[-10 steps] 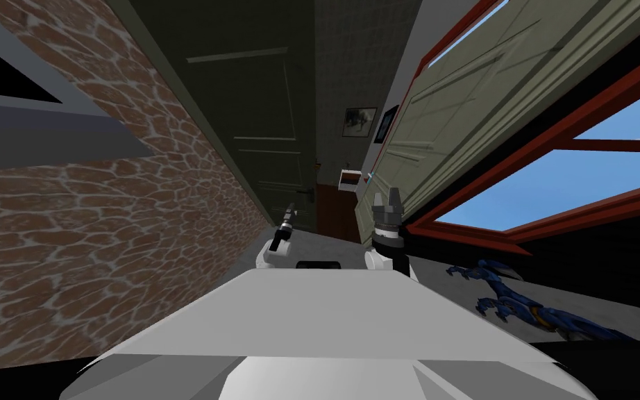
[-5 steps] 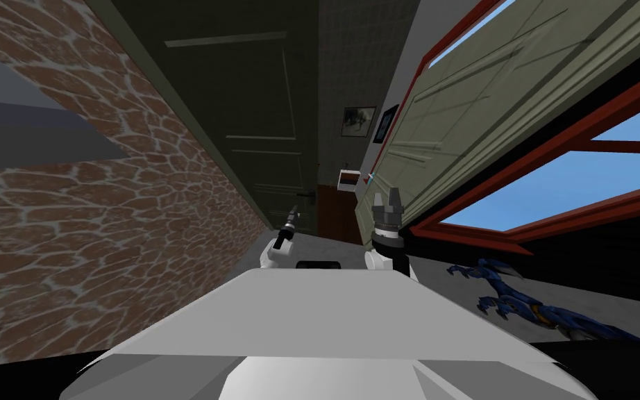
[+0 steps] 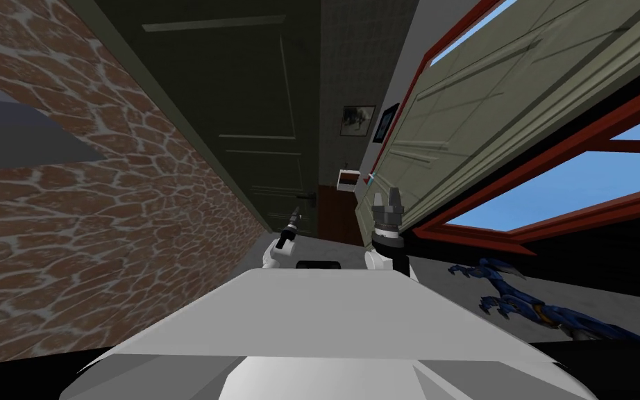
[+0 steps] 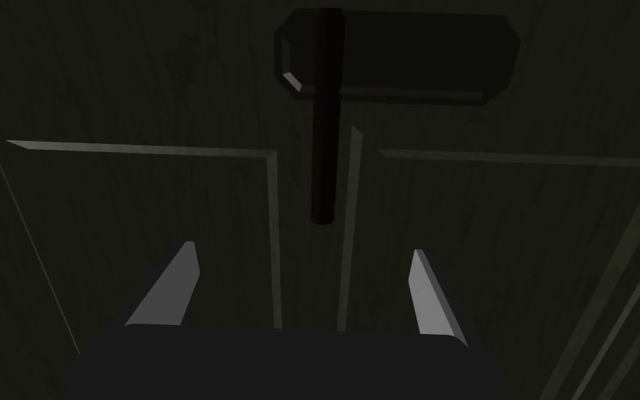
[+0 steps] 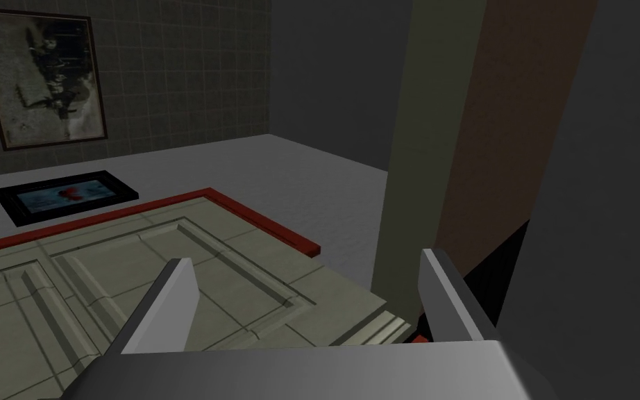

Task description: Push the door open

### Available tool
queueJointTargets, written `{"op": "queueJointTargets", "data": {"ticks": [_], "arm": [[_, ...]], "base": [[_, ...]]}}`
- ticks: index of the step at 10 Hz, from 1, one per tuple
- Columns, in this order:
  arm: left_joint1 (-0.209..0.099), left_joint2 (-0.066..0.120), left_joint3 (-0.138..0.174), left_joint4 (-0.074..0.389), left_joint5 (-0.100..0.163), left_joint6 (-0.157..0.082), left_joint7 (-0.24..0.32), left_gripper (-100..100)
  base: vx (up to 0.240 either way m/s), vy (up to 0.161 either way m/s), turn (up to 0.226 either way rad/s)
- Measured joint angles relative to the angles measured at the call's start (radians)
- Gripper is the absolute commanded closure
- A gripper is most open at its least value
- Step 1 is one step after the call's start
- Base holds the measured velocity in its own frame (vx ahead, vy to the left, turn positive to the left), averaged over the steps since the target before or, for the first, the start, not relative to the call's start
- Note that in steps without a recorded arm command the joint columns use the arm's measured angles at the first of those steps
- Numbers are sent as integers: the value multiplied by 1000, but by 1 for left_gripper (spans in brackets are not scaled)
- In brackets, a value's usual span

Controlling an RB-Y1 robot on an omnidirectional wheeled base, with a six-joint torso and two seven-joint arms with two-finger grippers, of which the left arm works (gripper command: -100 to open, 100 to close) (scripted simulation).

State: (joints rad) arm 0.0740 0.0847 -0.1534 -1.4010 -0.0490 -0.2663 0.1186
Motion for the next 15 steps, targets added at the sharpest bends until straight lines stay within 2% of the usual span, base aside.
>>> {"op": "queueJointTargets", "data": {"ticks": [5, 11, 12, 15], "arm": [[-18, 0, 13, 25, 2, -5, -4, -100], [-47, -13, 34, 68, 5, -15, -10, -100], [-48, -14, 34, 68, 6, -16, -10, 100], [-48, -13, 34, 69, 6, -14, -10, 100]], "base": [[187, -33, -21], [187, -19, -18], [-19, -3, 8], [-23, 2, -7]]}}
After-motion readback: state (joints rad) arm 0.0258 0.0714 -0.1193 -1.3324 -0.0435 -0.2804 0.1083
